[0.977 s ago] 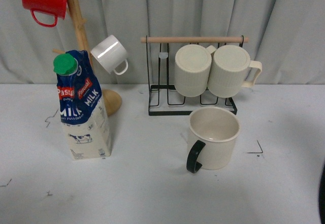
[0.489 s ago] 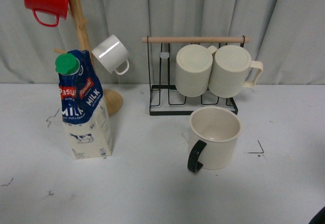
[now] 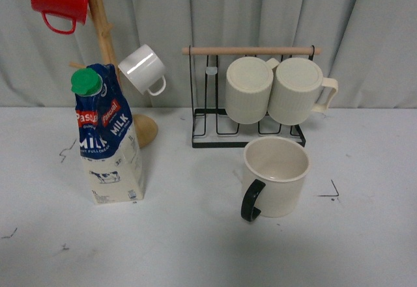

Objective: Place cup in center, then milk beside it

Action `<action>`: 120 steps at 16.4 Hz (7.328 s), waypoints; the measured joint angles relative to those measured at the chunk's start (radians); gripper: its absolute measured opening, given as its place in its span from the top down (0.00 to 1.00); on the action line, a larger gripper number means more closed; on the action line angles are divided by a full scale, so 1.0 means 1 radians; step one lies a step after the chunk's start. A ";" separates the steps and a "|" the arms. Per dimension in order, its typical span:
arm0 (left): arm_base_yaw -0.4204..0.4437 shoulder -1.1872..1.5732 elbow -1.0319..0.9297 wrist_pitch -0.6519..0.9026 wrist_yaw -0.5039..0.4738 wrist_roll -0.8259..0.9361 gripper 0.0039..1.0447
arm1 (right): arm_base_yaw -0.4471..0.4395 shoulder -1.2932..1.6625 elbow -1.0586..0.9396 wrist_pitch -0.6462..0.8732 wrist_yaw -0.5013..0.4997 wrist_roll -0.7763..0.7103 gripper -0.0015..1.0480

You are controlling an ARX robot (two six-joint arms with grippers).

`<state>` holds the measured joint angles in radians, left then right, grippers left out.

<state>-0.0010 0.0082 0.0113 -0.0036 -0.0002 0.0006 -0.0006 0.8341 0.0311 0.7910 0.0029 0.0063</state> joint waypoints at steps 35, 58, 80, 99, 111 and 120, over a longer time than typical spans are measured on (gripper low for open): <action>0.000 0.000 0.000 0.000 0.000 0.000 0.06 | 0.000 -0.830 -0.019 -0.795 -0.002 0.000 0.25; -0.269 1.595 0.616 0.500 -0.219 -0.063 0.06 | 0.000 -0.830 -0.019 -0.795 -0.003 0.000 0.06; -0.327 1.781 0.708 0.607 -0.374 -0.212 0.97 | 0.000 -0.830 -0.019 -0.794 -0.003 0.000 0.06; -0.527 1.864 0.829 0.602 -0.374 -0.263 0.82 | 0.000 -0.830 -0.019 -0.795 -0.003 0.000 0.06; -0.422 1.389 0.450 0.686 -0.078 -0.125 0.06 | 0.000 -0.830 -0.019 -0.795 -0.003 -0.001 0.06; -0.177 0.993 0.041 0.912 -0.177 -0.016 0.99 | 0.000 -0.830 -0.019 -0.795 -0.003 0.000 0.06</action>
<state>-0.1776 1.0008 0.0525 0.9081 -0.1776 -0.0151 -0.0002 0.0044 0.0116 -0.0036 -0.0002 0.0059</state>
